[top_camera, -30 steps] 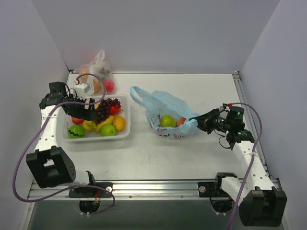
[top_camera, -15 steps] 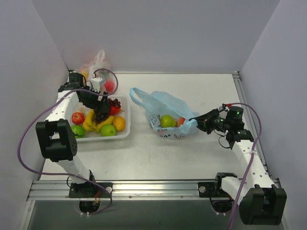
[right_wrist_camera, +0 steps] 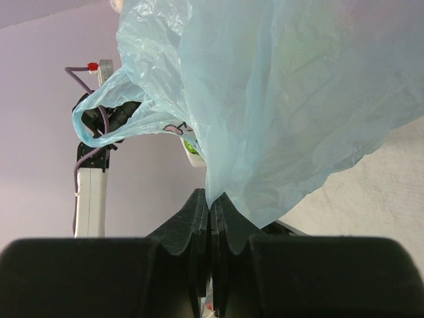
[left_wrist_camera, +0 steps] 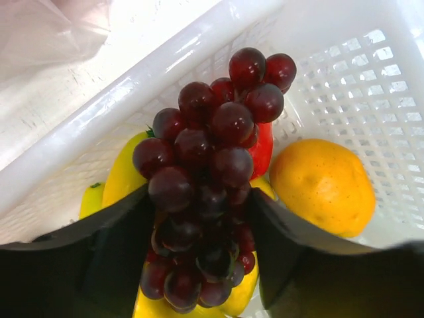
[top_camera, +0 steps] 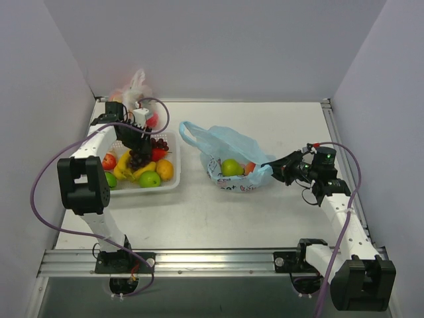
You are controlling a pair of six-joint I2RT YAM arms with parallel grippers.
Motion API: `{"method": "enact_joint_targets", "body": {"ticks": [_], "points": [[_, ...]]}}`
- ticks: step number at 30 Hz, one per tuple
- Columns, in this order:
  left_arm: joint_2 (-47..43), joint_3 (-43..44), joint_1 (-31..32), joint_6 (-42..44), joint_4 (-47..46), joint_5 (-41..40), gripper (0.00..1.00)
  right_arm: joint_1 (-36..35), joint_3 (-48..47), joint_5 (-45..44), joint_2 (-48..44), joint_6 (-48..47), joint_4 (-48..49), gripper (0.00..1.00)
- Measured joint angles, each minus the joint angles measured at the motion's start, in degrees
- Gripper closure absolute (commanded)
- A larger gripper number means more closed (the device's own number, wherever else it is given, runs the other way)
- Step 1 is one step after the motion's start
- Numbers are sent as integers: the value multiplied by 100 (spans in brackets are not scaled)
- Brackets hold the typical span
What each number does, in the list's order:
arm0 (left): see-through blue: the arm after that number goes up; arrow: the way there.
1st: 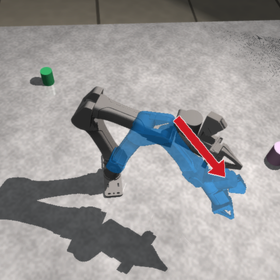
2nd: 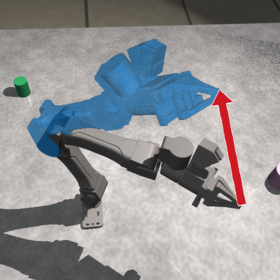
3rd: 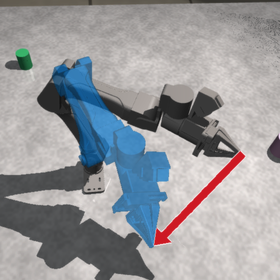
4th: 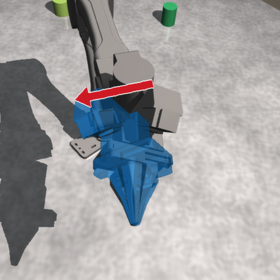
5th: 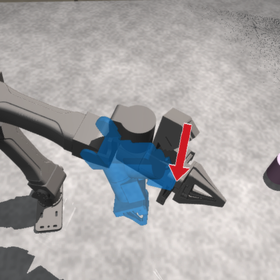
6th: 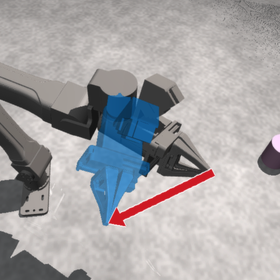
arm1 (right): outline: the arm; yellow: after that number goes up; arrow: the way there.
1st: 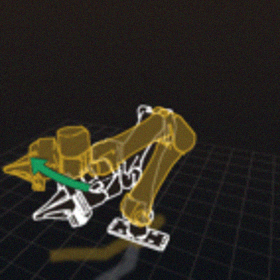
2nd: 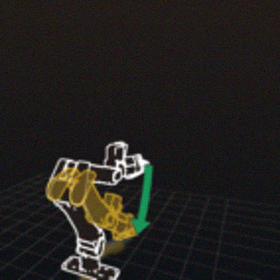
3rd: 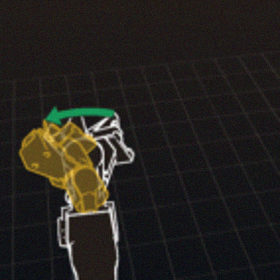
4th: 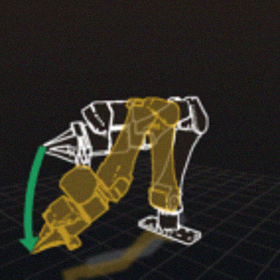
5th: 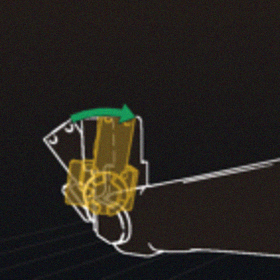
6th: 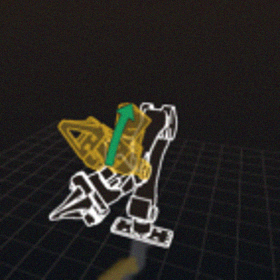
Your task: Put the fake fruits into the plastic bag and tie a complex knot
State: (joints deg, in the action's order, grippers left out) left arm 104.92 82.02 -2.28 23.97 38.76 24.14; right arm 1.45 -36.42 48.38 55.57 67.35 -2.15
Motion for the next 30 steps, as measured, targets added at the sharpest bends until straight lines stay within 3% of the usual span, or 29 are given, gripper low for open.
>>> {"method": "enact_joint_targets", "body": {"ticks": [4,5,11,30], "points": [[2,0,-17,61,-68,-15,63,0,0,2,2,0,0,100],[2,0,-31,66,-85,-13,74,0,0,2,4,-2,0,100],[-81,0,-122,2,-74,90,100,0,-4,2,17,-17,0,100],[-1919,68,-232,-542,439,837,100,0,-26,4,63,-63,-24,100]]}}
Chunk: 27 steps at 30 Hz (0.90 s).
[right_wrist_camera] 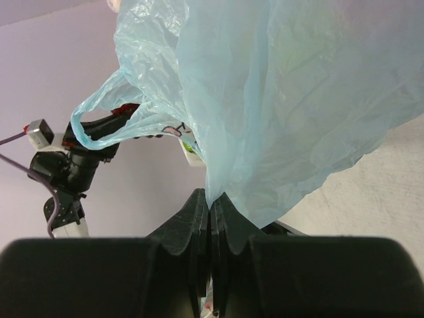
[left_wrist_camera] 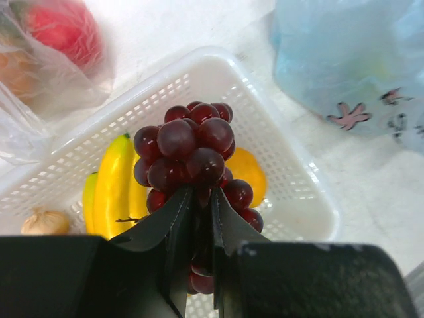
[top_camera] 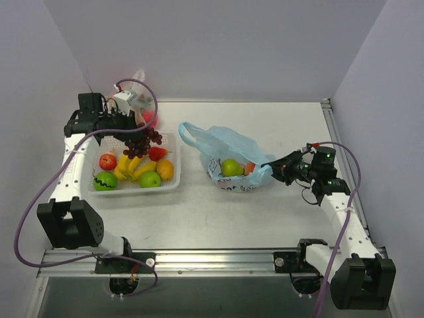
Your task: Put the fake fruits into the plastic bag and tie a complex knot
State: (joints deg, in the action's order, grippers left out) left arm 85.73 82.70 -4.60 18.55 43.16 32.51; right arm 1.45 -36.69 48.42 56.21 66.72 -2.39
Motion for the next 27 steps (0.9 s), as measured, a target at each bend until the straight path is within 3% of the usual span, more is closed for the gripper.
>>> {"method": "enact_joint_targets", "body": {"ticks": [6,15,27], "points": [[-501,754,103,-916,-13,752,100,-24,-2,0,15,-48,0,100],[-975,1683,1045,-2273,-931,1504,100,-44,-20,0,81,-85,0,100],[-531,1370,2719,-2562,-1152,1692,100,-50,-365,2,79,-262,0,100]]}}
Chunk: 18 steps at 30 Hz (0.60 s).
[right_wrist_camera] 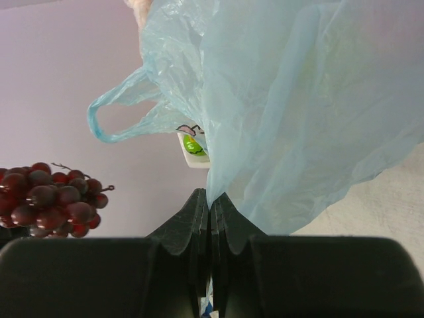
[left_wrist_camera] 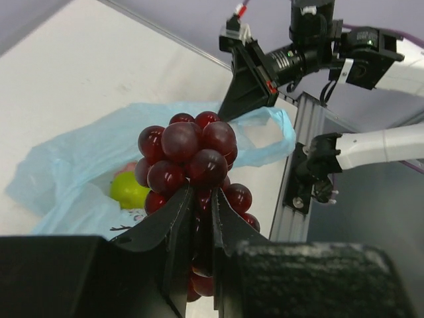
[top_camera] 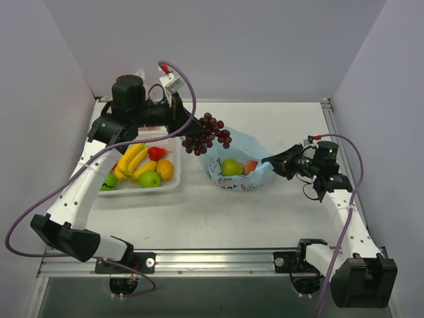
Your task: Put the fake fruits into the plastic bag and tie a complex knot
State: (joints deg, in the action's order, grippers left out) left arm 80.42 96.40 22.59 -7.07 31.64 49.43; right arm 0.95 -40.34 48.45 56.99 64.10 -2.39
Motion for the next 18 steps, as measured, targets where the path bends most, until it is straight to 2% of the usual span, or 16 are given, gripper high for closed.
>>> {"method": "enact_joint_targets", "body": {"ticks": [7,18], "points": [[426,-369,680,24,90,-271,100,-26,-31,44,-2,-133,0,100],[942,-813,1016,179,284,-879,100,-74,-149,138,-87,-225,31,100]]}}
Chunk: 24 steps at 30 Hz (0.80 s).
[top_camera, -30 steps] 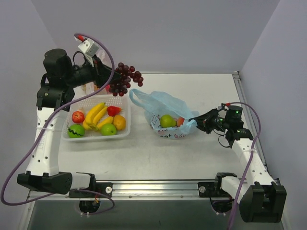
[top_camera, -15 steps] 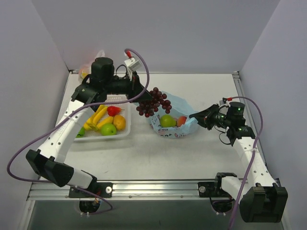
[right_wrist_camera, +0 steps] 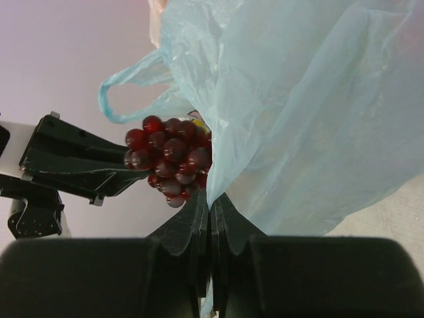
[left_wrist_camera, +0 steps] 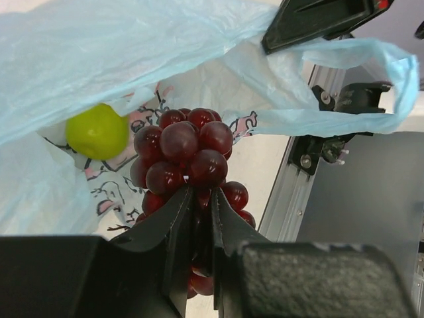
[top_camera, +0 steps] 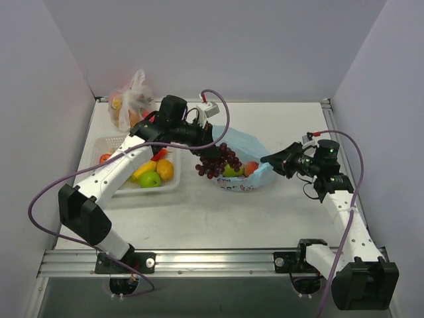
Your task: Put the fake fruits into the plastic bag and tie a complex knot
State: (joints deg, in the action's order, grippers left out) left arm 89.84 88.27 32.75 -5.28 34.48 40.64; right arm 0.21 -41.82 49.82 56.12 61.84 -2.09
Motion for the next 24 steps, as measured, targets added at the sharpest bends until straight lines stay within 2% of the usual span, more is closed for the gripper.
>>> {"method": "enact_joint_targets", "body": {"ticks": [7,19,24], "points": [[459,81,330,-9,122,-339,100,-291,0,13,-17,-70,136,100],[1429,1657,402,-463,166,-479,100,-402,0,28,-76,-302,138,100],[1585,1550,511,-599,4,-678,100,-402,0,59,-76,-337,138,100]]}}
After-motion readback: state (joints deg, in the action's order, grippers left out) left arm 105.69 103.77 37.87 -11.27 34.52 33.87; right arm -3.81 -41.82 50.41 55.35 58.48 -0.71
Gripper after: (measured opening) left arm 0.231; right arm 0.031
